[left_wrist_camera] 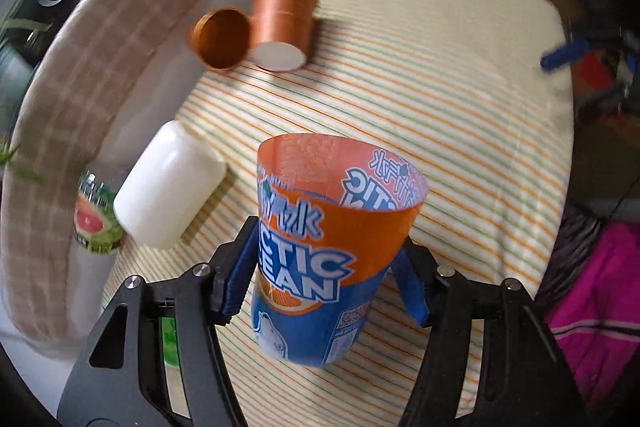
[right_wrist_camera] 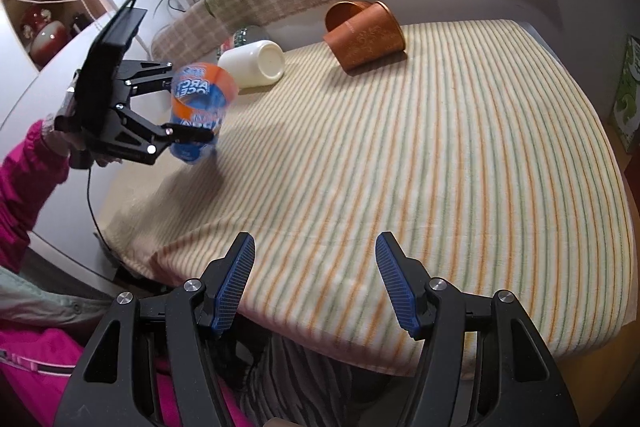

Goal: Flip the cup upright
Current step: 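Rotate the can upright in the left gripper and lower it to the table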

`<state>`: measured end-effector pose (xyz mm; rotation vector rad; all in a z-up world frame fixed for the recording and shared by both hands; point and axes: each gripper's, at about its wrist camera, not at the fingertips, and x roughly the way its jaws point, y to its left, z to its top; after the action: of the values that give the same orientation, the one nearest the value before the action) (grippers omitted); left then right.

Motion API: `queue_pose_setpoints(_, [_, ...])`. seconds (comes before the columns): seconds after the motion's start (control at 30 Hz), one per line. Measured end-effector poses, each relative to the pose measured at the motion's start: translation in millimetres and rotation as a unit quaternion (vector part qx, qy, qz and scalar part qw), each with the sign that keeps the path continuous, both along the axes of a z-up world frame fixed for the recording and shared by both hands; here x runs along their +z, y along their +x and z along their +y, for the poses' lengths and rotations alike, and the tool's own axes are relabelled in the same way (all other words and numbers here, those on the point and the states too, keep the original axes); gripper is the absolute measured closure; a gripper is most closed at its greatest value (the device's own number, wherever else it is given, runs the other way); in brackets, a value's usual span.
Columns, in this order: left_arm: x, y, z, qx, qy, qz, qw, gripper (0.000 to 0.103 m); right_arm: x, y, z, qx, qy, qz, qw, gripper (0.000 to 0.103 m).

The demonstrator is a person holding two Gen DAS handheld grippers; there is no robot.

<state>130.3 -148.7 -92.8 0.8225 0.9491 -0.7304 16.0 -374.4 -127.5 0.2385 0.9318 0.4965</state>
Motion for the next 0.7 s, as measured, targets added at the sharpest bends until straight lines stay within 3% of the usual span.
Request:
queue_pose_setpoints(0.13, [11,0,17,0.033,-0.054,-0.005,0.998,0.039,2,2,13,0.01,-0.008,-0.005,1.0,0.041])
queue_pose_setpoints(0.27, [17,-3,28,0.073,-0.119,-0.009,0.9902,0.04,8,2,23,0.02,-0.008,-0.013,1.0,0.041])
queue_pose_setpoints(0.43, [18,0,36,0.116,-0.197,-0.012,0.9734,0.04,13,0,33,0.022,-0.004,-0.021,1.0,0.041])
queue_pose_setpoints(0.7, [23,4,41,0.174,-0.28,-0.019,0.9437,0.04,23,-8,41,0.011,-0.005,-0.038,0.999,0.041])
